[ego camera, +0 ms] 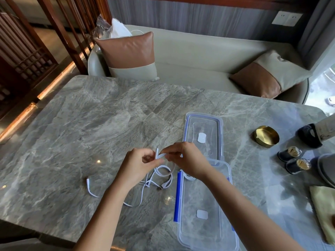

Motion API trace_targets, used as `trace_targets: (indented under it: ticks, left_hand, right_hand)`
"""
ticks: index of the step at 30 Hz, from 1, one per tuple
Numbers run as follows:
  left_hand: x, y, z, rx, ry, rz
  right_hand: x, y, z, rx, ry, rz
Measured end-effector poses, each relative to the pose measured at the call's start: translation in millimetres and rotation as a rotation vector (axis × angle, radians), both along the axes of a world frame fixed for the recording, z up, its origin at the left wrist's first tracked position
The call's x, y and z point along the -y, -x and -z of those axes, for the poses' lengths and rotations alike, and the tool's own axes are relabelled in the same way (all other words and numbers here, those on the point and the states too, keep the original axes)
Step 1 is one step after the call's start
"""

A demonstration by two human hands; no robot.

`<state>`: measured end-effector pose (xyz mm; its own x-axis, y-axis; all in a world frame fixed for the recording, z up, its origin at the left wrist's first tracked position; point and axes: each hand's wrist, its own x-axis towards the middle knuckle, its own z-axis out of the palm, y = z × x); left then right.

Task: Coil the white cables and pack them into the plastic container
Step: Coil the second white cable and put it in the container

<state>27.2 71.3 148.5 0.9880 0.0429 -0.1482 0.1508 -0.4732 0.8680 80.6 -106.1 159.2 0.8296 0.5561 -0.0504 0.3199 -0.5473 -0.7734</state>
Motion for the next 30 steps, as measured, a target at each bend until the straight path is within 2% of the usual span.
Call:
trace_targets:
  ticks: [4, 7, 10, 15, 20, 22, 24, 25, 27, 30]
  left_hand:
    - [0, -1, 0, -0.102, 0.060, 0.036]
    - [1, 0, 0, -0.114, 0.128, -0.012]
    - [4, 0, 2, -0.095, 0.226, -0.153]
    - [0, -1, 4, 0.025, 0.378, -0.413]
    - [5, -2, 2, 0.149, 0.422, -0.534]
    - [9, 0, 2, 0.160, 0.405, -0.527]
    - [11, 2, 2, 0.162, 0.407, -0.527]
    - [11, 3, 3, 0.163, 0.406, -0.532]
    - [11, 6, 4, 0.158, 0.388, -0.540]
    - [9, 9, 3, 0.155, 0.365, -0.538]
  right_hand:
    - [-1, 2, 2, 0.012, -0.013, 0.020]
    - [-1, 2, 4, -0.027, -0.083, 0.087]
    - [-1, 3, 5, -0.177, -0.244, 0.203]
    - [-1, 19, 3, -0.399, -0.315, 0.300]
    - [-21, 54, 6, -0.955, -0.379, 0.143]
    - [-32, 62, 10, -1.179, -0.551, 0.253]
    - [-40, 62, 9, -1.456, -0.869, 0.492]
    - [-42, 61, 8, -1.533, -1.008, 0.611]
    - [-44, 57, 7, -1.513, -1.134, 0.758]
    - [-41, 53, 5, -1.190, -1.073, 0.731]
